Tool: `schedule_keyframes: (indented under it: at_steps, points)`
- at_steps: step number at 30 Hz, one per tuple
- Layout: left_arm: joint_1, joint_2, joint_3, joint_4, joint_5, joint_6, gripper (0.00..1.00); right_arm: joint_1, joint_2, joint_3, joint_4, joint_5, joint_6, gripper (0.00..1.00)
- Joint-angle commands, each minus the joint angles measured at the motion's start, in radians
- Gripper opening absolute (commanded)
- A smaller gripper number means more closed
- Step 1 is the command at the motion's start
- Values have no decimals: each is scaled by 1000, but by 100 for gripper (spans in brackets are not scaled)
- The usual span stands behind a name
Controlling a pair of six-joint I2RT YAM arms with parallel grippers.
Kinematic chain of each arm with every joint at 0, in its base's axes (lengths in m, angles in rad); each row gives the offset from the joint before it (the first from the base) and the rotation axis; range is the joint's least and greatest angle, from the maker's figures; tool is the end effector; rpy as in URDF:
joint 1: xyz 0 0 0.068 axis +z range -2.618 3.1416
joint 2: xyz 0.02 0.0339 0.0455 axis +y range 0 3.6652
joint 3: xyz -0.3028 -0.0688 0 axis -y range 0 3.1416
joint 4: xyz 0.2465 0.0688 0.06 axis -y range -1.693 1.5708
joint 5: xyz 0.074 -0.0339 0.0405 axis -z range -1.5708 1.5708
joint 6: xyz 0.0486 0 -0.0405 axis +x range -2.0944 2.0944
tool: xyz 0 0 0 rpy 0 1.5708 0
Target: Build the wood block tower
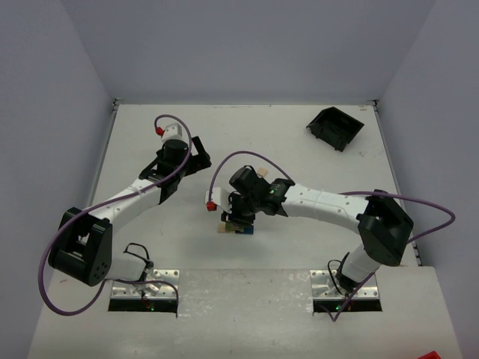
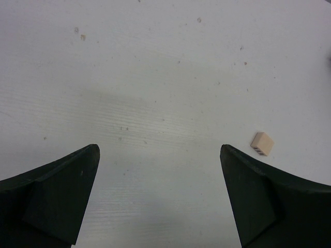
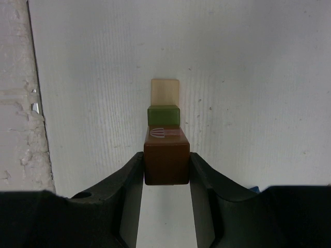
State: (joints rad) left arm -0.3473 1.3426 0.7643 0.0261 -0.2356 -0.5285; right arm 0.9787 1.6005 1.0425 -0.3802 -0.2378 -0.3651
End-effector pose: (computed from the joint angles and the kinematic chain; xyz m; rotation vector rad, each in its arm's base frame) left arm 0.2803 -0.0894 0.2603 -0.3303 2.0921 -0.2739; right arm 0.1811 0.2898 0.2388 -1.6690 1.9380 0.5437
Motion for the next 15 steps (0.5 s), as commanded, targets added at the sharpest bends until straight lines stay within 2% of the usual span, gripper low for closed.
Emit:
schedule_keyframes:
  at_steps: [1, 6, 9, 12, 15]
  points:
    - [7, -3, 3, 44, 4, 5, 100, 2, -16, 1, 40, 0, 6, 42]
    - [7, -3, 4, 44, 9, 5, 100, 3, -14, 2, 43, 12, 9, 54]
    - [7, -3, 4, 44, 9, 5, 100, 2, -17, 4, 45, 16, 8, 68]
    - [6, -3, 5, 43, 7, 5, 100, 2, -27, -4, 68, 21, 6, 99]
    - [7, -3, 6, 43, 7, 5, 100, 2, -37, -4, 71, 23, 4, 99]
